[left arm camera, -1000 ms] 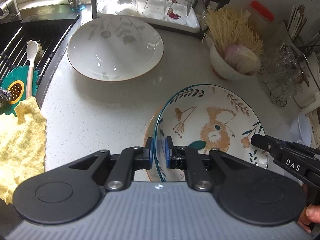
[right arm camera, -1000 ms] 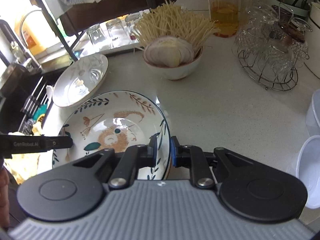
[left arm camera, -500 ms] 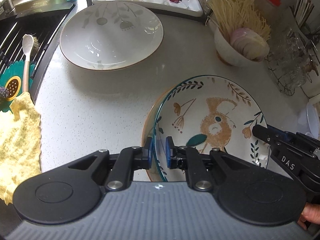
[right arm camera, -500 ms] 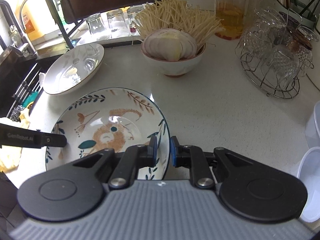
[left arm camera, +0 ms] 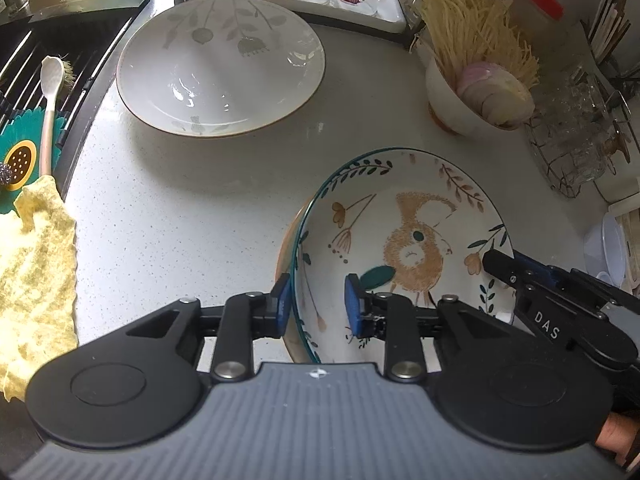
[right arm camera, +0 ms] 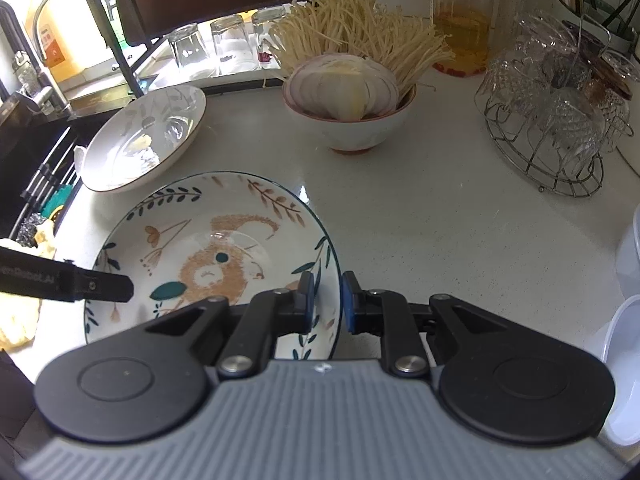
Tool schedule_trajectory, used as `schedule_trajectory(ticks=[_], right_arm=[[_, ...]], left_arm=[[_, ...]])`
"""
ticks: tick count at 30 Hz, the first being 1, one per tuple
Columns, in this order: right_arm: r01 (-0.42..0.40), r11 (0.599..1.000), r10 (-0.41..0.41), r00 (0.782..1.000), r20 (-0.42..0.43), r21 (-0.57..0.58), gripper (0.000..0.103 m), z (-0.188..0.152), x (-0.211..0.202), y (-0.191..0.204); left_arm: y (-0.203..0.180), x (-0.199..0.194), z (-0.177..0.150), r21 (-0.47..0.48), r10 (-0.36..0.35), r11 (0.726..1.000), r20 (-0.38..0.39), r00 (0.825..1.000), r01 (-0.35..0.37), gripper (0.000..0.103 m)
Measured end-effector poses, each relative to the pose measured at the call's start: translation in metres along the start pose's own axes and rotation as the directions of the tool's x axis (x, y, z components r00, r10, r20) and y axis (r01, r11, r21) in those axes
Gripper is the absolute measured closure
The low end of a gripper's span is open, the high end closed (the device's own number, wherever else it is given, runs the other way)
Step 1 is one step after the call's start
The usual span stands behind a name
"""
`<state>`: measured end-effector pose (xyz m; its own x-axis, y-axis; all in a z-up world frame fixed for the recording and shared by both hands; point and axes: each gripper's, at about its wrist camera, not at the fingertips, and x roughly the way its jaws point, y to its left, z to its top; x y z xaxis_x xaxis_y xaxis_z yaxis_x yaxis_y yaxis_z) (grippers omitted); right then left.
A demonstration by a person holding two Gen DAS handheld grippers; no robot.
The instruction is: Organize plates and bowls
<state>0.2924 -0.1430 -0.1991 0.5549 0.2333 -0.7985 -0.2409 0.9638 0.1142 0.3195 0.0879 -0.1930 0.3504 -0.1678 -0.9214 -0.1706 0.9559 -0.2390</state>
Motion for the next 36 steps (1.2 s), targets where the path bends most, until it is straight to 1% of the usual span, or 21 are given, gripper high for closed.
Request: schedule_trajectory(ticks=[3,4,5,8,13,17,21,24,28,31,33,36], right_arm=[[-0.005,1.0,0.005,1.0,-0.011,0.008,0.084,-0.001,0.002,0.002],[-0.005,1.0,0.005,1.0,-0.015,0.009,0.084,-0.002,0.003,0.003],[-0.003,1.0,0.003,1.0,-0.016,0.008,0.084,-0.002,0.004,0.003],[-0.009,1.0,0.009,1.0,-0.02,0.019,0.084,-0.002,0.006,0.004],[-0.013,0.999,0.014,1.0,-0.024,0.037,0.084,0.0,0.008,0.002],[-0.02,0.997,0.021,1.0,-0.019,0.07,0.084,0.002,0.003,-0.001],[-0.028,0.997,0.027,0.999,0.018,0.077,0.084,0.007,-0.011,0.0],[-0.048,0.996,0.044,0.998,0.051,0.075,0.084,0.012,-0.023,0.003],[-0.076,0.995,0.07,0.993,0.095,0.064,0.084,0.018,-0.043,0.012],[-0.096,0.993,0.088,0.988,0.129,0.061,0.084,0.021,-0.061,0.021],[-0.11,0.992,0.1,0.983,0.153,0.061,0.084,0.023,-0.074,0.026],[-0.116,0.992,0.105,0.975,0.194,0.045,0.084,0.023,-0.095,0.036]], left_arm=[[-0.002,-0.005,0.0,0.008,0.006,1.0,0.007,1.0,-0.006,0.063],[-0.002,-0.007,0.001,0.014,0.022,1.0,0.008,1.0,-0.022,0.059],[-0.003,-0.008,0.001,0.021,0.042,0.999,0.01,0.999,-0.043,0.058],[-0.001,-0.013,0.001,0.028,0.025,0.999,0.019,1.0,-0.026,0.057],[-0.002,-0.02,0.0,0.047,0.031,0.998,0.042,0.999,-0.033,0.057],[0.0,-0.032,0.001,0.052,0.027,0.998,0.082,0.996,-0.031,0.057],[0.001,-0.049,0.0,0.06,0.022,0.998,0.137,0.99,-0.031,0.057],[-0.001,-0.065,-0.001,0.078,0.019,0.996,0.183,0.983,-0.034,0.056],[-0.004,-0.091,-0.006,0.108,0.015,0.993,0.256,0.967,-0.044,0.056],[-0.003,-0.111,-0.012,0.11,-0.005,0.994,0.292,0.956,-0.029,0.056],[-0.003,-0.129,-0.018,0.116,-0.018,0.993,0.327,0.945,-0.021,0.056],[-0.005,-0.154,-0.027,0.13,-0.023,0.991,0.377,0.926,-0.029,0.055]])
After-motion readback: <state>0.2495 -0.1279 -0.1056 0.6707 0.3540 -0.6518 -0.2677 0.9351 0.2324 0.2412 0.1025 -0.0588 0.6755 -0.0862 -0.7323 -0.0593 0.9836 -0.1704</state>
